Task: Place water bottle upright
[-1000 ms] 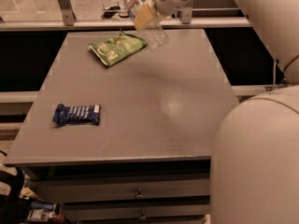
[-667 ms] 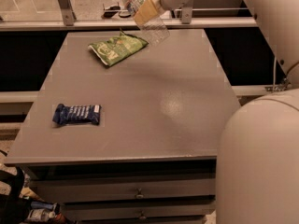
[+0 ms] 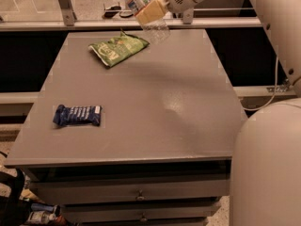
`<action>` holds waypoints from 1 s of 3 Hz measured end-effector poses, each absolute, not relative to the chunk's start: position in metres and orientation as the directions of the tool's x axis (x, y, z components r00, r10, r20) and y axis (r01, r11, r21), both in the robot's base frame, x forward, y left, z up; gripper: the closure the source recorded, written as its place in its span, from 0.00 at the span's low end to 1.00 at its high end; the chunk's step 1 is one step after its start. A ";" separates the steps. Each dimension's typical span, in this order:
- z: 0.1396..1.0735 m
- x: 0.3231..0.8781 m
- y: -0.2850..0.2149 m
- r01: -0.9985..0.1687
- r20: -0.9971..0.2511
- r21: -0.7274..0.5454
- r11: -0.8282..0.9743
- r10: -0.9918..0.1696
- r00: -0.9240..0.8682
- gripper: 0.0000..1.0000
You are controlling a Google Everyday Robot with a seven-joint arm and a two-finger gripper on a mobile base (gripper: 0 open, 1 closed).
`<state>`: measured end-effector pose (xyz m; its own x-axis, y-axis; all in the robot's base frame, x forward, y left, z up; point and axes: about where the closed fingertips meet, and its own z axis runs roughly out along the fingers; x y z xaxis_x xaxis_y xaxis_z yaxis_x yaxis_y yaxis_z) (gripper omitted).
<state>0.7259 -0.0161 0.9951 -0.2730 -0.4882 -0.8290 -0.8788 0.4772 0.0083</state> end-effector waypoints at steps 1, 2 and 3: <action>0.990 0.725 -0.024 -0.897 -0.875 -0.008 0.441 -0.438 -0.208 1.00; 0.981 0.722 -0.035 -0.912 -0.922 -0.024 0.409 -0.361 -0.137 1.00; 0.975 0.720 -0.040 -0.922 -0.943 -0.035 0.386 -0.318 -0.097 1.00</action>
Offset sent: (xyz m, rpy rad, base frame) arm -0.0123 -0.0365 -0.0196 0.2239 -0.1700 0.0874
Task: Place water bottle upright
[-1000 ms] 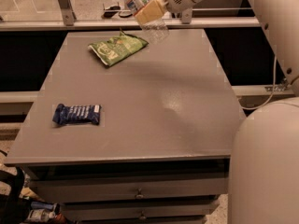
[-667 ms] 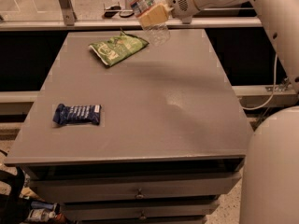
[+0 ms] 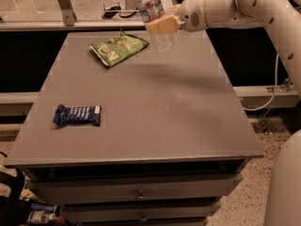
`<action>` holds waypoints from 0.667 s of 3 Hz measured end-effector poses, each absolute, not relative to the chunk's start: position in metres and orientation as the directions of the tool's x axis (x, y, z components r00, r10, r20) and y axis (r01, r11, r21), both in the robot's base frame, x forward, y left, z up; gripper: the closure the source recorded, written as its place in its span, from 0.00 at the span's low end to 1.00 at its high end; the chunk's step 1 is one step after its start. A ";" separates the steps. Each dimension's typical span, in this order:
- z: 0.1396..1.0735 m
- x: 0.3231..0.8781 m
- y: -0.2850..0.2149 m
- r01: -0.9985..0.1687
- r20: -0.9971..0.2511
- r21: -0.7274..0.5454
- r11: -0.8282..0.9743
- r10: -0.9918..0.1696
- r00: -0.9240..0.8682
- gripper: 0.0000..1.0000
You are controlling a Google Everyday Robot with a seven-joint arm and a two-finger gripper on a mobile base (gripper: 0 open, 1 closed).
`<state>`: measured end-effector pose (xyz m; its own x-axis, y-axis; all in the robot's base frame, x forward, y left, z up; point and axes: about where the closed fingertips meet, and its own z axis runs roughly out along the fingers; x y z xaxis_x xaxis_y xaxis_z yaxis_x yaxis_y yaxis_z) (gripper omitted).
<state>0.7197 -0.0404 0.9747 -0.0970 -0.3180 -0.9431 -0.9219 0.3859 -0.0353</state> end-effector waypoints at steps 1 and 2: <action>0.970 0.721 -0.038 -0.937 -0.957 -0.047 0.347 -0.284 -0.057 1.00; 0.970 0.721 -0.038 -0.937 -0.957 -0.047 0.347 -0.284 -0.057 1.00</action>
Offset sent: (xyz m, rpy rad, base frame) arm 0.0013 0.0019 -0.0042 0.0341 -0.0230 0.0366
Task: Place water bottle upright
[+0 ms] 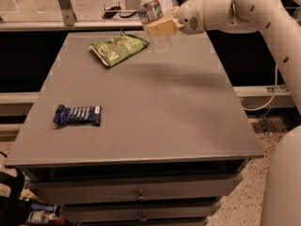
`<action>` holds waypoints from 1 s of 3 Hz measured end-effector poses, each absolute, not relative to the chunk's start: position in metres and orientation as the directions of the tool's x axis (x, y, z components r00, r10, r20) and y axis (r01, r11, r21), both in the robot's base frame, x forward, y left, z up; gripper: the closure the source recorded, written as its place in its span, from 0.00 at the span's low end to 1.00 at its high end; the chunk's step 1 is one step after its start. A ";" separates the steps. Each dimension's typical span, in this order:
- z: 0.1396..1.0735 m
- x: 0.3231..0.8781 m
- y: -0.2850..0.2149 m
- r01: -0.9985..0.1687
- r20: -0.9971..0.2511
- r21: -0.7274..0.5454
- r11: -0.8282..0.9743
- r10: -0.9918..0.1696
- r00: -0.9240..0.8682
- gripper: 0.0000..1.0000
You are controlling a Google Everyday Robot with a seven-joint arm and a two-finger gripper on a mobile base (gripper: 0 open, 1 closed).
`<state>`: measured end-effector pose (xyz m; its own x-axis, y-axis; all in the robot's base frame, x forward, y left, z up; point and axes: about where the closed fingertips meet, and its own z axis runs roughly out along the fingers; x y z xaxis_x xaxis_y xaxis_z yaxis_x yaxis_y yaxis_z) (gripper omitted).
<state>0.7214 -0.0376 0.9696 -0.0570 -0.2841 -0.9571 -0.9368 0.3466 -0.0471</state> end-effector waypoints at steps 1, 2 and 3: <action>0.965 0.723 -0.031 -0.942 -0.971 -0.026 0.335 -0.234 -0.056 1.00; 0.963 0.722 -0.023 -0.950 -0.988 -0.010 0.312 -0.149 -0.039 1.00; 0.960 0.718 -0.015 -0.958 -0.995 -0.011 0.288 -0.101 -0.019 1.00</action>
Offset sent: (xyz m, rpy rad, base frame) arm -0.0004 0.0169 -0.0081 0.2595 -0.0311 0.0671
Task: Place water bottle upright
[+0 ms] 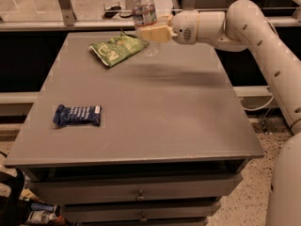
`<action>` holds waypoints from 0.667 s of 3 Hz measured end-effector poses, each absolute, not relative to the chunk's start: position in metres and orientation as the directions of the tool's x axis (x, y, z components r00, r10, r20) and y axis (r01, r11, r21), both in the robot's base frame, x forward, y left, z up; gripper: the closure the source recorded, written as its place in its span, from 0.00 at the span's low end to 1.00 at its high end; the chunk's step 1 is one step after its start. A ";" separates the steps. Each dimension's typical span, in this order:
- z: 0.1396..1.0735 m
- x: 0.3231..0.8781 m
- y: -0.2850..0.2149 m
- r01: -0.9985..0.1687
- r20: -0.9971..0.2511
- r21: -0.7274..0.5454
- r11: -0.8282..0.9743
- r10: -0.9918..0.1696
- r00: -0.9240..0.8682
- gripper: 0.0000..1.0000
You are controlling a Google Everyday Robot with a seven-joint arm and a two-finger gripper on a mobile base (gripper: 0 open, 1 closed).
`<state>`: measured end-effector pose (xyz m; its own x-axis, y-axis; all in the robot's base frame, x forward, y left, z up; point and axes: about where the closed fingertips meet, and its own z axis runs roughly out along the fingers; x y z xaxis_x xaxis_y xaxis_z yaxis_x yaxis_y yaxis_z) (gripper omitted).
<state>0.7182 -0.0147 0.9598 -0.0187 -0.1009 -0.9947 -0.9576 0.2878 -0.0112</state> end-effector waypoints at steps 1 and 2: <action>0.952 0.712 -0.009 -0.964 -0.995 -0.017 0.264 -0.100 -0.010 1.00; 0.941 0.710 -0.006 -0.968 -0.995 -0.012 0.249 -0.100 -0.014 1.00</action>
Offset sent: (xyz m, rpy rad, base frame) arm -0.0109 0.0041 -0.0306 0.0010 0.0043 0.0471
